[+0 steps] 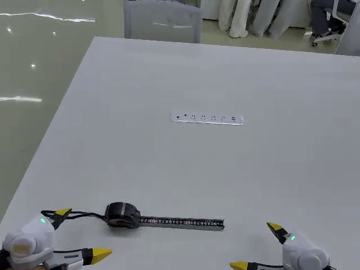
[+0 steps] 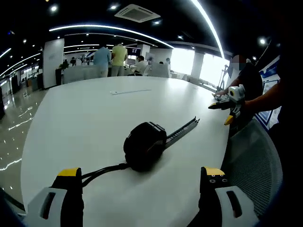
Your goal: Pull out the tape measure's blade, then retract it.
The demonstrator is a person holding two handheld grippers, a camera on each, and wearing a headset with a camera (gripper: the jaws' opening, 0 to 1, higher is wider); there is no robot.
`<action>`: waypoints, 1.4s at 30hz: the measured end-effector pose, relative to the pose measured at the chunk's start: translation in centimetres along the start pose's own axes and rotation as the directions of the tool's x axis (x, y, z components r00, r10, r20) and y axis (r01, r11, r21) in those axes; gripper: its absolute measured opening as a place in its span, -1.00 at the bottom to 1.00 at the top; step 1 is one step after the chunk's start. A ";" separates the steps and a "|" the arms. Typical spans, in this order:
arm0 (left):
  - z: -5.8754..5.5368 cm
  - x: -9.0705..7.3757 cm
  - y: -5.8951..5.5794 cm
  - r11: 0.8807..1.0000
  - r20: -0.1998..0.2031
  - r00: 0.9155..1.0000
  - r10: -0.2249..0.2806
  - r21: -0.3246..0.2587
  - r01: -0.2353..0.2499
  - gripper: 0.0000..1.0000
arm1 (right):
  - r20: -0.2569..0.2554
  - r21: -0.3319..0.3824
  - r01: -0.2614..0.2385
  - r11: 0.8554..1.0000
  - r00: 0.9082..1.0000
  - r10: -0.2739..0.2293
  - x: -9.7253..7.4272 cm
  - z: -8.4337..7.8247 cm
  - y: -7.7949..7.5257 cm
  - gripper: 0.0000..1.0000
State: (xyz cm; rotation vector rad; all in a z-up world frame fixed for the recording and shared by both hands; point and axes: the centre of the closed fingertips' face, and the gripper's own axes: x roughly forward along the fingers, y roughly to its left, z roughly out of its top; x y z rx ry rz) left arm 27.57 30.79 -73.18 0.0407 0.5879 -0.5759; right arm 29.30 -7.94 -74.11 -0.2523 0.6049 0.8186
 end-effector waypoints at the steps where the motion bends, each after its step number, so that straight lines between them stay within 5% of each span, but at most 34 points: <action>1: -0.2 -0.2 0.0 1.000 -0.004 1.000 -0.002 -0.008 0.002 1.00 | -0.004 -0.007 0.000 1.000 1.000 0.000 -0.2 -0.2 0.2 1.00; 13: -1.4 -2.4 1.5 0.998 -0.003 0.999 0.046 -0.034 -0.046 1.00 | 0.012 0.039 0.016 0.999 1.000 -0.016 -1.1 -0.9 0.5 1.00; 21: -0.8 -2.1 1.1 0.999 0.017 0.999 0.034 -0.031 -0.034 1.00 | 0.020 0.017 0.021 1.000 1.000 -0.021 -1.4 -0.9 0.8 1.00; 26: -0.8 -1.7 0.7 0.999 0.013 1.000 0.027 -0.022 -0.026 1.00 | 0.012 0.091 0.023 0.996 1.000 -0.024 -1.6 -1.1 0.6 1.00; 32: -0.9 -1.6 0.3 1.000 0.019 1.000 0.017 -0.019 -0.017 1.00 | -0.012 0.030 0.034 0.999 0.999 -0.033 -1.6 -1.7 0.6 1.00; 42: -1.3 -1.7 0.6 0.999 0.008 1.000 0.026 -0.034 -0.026 1.00 | -0.025 0.053 0.022 0.998 0.999 -0.021 -1.4 -1.9 0.7 1.00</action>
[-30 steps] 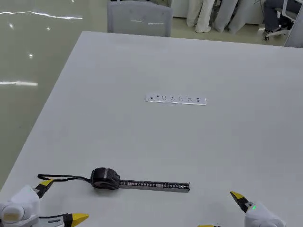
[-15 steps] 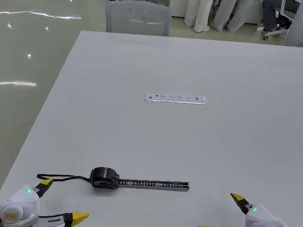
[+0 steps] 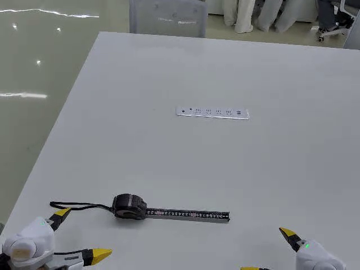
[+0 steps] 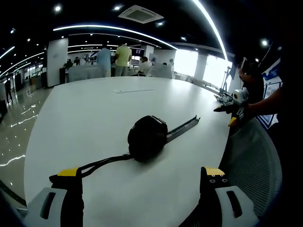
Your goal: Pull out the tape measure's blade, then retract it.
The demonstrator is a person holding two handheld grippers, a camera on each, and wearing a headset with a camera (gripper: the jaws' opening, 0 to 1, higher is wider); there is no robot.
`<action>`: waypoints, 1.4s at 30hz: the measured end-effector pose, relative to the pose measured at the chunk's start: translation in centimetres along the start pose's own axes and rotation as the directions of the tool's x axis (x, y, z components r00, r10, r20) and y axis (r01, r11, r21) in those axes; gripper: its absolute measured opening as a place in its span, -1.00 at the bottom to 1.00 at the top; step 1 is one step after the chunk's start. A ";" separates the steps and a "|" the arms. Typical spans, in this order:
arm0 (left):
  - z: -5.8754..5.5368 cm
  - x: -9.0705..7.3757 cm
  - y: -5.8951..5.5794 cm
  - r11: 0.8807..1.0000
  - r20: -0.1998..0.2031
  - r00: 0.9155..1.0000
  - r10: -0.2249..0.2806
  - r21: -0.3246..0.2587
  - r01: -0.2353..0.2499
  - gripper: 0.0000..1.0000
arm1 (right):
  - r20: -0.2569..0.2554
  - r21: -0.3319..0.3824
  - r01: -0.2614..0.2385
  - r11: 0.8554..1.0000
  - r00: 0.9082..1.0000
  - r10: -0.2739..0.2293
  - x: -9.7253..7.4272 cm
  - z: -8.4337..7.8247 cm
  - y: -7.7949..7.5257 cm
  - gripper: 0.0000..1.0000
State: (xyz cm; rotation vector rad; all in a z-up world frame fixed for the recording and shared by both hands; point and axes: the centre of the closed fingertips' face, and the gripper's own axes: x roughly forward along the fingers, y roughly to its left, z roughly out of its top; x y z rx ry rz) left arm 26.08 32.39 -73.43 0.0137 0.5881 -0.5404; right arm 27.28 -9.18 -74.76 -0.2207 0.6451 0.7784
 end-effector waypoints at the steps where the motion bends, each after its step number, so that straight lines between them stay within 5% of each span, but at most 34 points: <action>1: 0.0 0.0 0.1 1.000 0.000 1.000 0.003 0.002 -0.003 1.00 | 0.000 -0.002 0.001 1.000 1.000 -0.001 0.0 0.1 0.0 1.00; 32: 0.3 0.1 0.5 1.000 0.005 1.000 0.017 0.000 -0.017 1.00 | -0.002 -0.008 0.000 1.000 1.000 0.000 -0.5 -0.1 0.2 0.94; 36: -0.4 0.0 0.4 1.000 -0.037 0.999 0.021 -0.017 -0.022 0.98 | -0.028 -0.074 -0.014 0.997 1.000 0.012 -0.6 -0.5 0.1 0.92; 42: 0.4 -0.1 0.5 0.999 -0.001 0.999 0.053 0.009 -0.053 1.00 | -0.057 -0.117 -0.033 0.993 0.998 0.027 -0.5 0.1 -0.2 0.88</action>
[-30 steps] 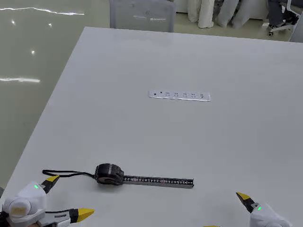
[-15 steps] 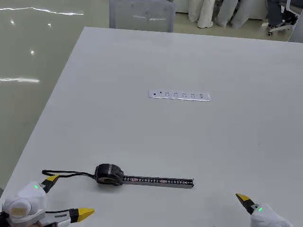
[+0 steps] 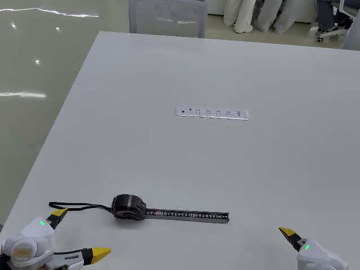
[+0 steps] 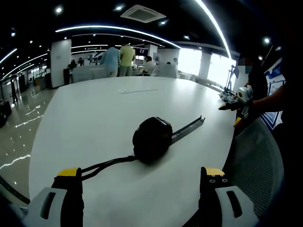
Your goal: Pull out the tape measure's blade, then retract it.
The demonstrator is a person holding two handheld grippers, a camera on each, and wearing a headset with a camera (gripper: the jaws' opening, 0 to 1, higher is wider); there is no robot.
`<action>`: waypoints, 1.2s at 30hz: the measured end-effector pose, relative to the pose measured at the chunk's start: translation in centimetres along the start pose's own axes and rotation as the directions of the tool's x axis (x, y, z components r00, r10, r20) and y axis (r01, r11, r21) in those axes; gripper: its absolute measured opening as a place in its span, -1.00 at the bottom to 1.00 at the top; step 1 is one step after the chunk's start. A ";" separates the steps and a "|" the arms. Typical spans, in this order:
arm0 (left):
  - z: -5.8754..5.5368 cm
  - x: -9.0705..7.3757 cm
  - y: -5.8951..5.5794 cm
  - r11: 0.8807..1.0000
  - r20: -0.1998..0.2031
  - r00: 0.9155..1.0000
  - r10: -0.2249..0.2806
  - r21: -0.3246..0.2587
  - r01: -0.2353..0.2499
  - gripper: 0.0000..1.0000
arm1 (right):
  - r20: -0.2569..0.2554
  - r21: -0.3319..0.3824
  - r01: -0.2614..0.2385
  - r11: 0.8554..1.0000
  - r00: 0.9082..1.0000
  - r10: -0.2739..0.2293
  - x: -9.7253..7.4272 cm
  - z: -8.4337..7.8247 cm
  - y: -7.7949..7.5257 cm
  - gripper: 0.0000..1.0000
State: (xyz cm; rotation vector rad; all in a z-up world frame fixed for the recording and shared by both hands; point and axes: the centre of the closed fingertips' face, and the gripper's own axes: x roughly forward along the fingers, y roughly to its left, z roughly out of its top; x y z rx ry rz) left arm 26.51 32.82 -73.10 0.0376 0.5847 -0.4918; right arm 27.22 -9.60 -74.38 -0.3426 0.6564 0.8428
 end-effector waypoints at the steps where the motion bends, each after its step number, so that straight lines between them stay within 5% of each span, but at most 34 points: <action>1: 0.2 0.0 0.0 1.000 0.004 1.000 0.007 -0.007 -0.007 1.00 | -0.014 -0.023 -0.013 1.000 1.000 0.013 0.0 0.2 0.0 0.87; 5: 0.9 0.1 0.1 0.999 0.011 0.998 0.054 -0.007 -0.054 1.00 | -0.048 -0.068 -0.058 0.996 0.997 0.055 0.1 1.1 -0.1 0.80; 14: 0.7 0.4 0.2 0.998 0.003 0.998 0.067 -0.009 -0.067 1.00 | -0.075 -0.089 -0.071 0.994 0.995 0.064 0.3 1.3 -0.2 0.61; 15: 0.7 0.7 0.0 0.997 -0.004 0.997 0.074 -0.028 -0.074 1.00 | -0.109 -0.153 -0.101 0.983 0.990 0.085 0.7 1.9 -0.3 0.62; 31: 1.2 2.0 -1.7 0.994 -0.010 0.998 0.067 -0.085 -0.068 1.00 | -0.136 -0.230 -0.155 0.961 0.983 0.126 2.3 4.6 -1.2 0.47; 32: 1.8 2.1 -2.4 0.991 -0.009 0.995 0.096 -0.097 -0.096 1.00 | -0.161 -0.272 -0.191 0.943 0.975 0.151 3.5 7.0 -1.7 0.48; 33: 1.9 2.9 -3.7 0.988 -0.021 0.993 0.117 -0.099 -0.119 1.00 | -0.232 -0.301 -0.288 0.909 0.947 0.223 4.9 7.8 -1.3 0.49; 36: 2.0 3.4 -3.5 0.985 -0.031 0.986 0.163 -0.055 -0.164 1.00 | -0.266 -0.328 -0.322 0.888 0.934 0.241 5.5 7.8 -1.1 0.48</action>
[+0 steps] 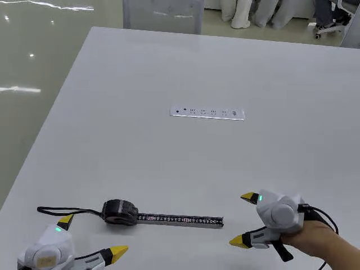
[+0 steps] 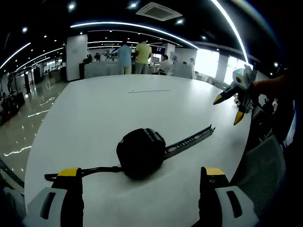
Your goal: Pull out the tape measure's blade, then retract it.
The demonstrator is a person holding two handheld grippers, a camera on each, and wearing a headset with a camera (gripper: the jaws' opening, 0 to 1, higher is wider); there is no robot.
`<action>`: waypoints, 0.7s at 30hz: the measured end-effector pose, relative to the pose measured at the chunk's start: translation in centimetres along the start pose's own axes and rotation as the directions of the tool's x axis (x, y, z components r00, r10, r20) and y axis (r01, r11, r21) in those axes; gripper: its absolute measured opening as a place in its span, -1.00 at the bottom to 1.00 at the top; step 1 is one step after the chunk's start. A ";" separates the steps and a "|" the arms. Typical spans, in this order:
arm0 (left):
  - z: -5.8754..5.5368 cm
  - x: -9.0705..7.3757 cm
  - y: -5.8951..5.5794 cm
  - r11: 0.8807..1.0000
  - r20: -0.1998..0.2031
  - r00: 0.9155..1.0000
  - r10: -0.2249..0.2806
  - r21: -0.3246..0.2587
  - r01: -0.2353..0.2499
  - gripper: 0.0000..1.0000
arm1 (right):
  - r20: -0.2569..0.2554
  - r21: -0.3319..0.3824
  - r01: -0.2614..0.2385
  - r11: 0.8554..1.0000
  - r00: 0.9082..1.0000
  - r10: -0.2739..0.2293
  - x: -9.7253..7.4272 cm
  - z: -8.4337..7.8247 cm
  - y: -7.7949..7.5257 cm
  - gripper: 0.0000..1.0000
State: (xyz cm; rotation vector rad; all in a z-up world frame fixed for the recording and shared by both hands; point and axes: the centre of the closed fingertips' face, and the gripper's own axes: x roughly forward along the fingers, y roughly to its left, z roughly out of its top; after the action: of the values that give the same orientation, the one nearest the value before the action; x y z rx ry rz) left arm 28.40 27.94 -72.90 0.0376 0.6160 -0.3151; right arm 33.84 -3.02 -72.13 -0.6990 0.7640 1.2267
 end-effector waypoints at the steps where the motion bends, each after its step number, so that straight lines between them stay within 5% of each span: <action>1: 0.2 0.1 0.0 1.000 0.005 1.000 0.011 0.008 -0.011 1.00 | -0.012 -0.010 -0.007 1.000 1.000 0.007 0.2 0.0 0.0 0.47; 12: 1.8 1.2 -0.8 0.999 0.052 0.998 0.036 -0.037 -0.034 1.00 | -0.132 -0.117 -0.135 0.984 0.984 0.119 2.2 -0.8 0.4 0.27; 21: 1.6 1.7 -1.4 0.998 0.053 0.998 0.038 -0.053 -0.035 1.00 | -0.152 -0.091 -0.198 0.976 0.971 0.183 3.3 -0.6 -0.3 -0.09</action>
State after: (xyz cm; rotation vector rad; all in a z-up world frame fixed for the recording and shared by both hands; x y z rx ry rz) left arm 30.22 25.90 -72.46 -0.0097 0.5690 -0.2640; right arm 34.54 -1.79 -75.16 -0.8212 0.9061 1.4101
